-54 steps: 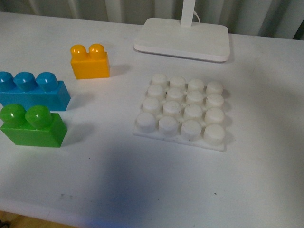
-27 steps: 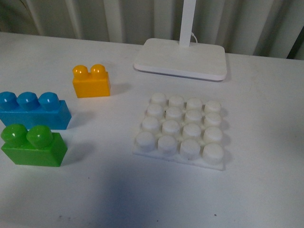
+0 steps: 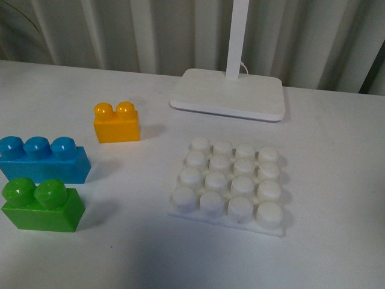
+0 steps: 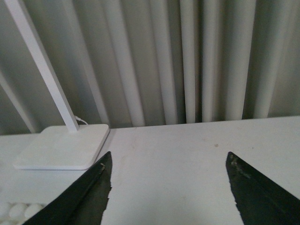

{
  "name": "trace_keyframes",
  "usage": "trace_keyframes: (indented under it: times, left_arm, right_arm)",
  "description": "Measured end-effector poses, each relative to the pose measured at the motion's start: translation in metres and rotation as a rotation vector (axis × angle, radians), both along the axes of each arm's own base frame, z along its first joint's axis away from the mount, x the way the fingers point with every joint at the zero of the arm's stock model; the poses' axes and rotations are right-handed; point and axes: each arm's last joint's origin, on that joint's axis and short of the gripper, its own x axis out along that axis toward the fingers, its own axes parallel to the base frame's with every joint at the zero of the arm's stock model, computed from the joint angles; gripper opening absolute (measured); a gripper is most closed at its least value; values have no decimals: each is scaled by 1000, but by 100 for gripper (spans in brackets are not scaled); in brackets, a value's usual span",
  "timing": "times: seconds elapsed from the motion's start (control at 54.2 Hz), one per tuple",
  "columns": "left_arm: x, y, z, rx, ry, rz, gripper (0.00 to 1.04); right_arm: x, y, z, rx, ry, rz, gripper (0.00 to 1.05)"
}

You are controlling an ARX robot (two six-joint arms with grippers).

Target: Insert yellow block into base center

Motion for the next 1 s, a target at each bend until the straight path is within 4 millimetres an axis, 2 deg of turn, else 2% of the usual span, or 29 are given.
trace_keyframes:
  times: [0.185, 0.406, 0.794, 0.886, 0.997]
  left_arm:
    - [0, 0, 0, 0, 0, 0, 98]
    - [0, 0, 0, 0, 0, -1, 98]
    - [0, 0, 0, 0, 0, 0, 98]
    - [0, 0, 0, 0, 0, 0, 98]
    - [0, 0, 0, 0, 0, 0, 98]
  right_arm:
    - [-8, 11, -16, -24, -3, 3, 1]
    - [-15, 25, -28, -29, -4, 15, 1]
    - [-23, 25, -44, -30, -9, 9, 1]
    - [-30, 25, -48, -30, 24, 10, 1]
    - [-34, 25, -46, -30, -11, 9, 1]
